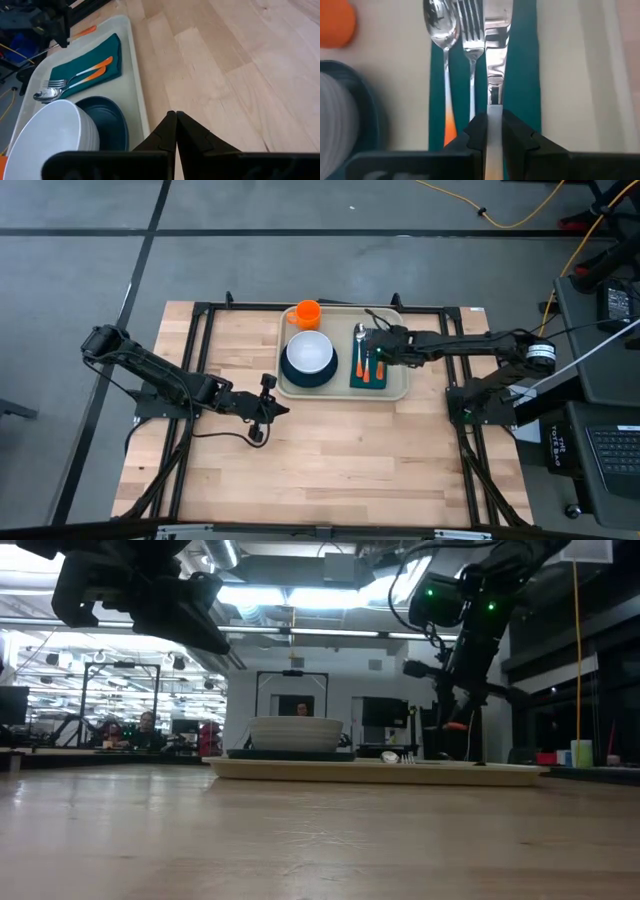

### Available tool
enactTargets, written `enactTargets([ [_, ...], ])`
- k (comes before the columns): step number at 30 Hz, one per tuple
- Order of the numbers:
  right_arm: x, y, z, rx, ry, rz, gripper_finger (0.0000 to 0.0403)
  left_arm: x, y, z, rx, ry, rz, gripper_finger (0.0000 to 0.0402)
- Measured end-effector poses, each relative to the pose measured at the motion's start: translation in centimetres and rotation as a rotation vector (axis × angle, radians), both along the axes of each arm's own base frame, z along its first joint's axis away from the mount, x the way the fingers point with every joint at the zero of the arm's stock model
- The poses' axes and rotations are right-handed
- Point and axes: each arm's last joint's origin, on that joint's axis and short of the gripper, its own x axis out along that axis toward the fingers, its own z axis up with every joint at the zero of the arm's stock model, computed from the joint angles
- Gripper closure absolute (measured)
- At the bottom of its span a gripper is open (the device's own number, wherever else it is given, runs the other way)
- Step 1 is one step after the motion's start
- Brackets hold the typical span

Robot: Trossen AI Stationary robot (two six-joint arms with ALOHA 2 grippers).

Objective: Set up tray
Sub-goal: Put the orange knife on top of the green napkin to the right of the orange fork on the gray serving tray

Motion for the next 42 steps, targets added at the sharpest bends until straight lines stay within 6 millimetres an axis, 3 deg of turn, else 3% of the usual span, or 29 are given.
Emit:
enactTargets([
  [27, 1.6, -1.2, -5.3, 0.059, 0.103, 0.007, 0.0362, 0.0, 0.0, 0.0, -0.001, -0.003, 0.0, 0.0398],
  [42, 1.7, -1.2, -5.6, 0.075, 0.103, 0.011, 0.0341, 0.0, -0.1, 0.0, -0.022, 0.003, -0.024, 0.0395],
])
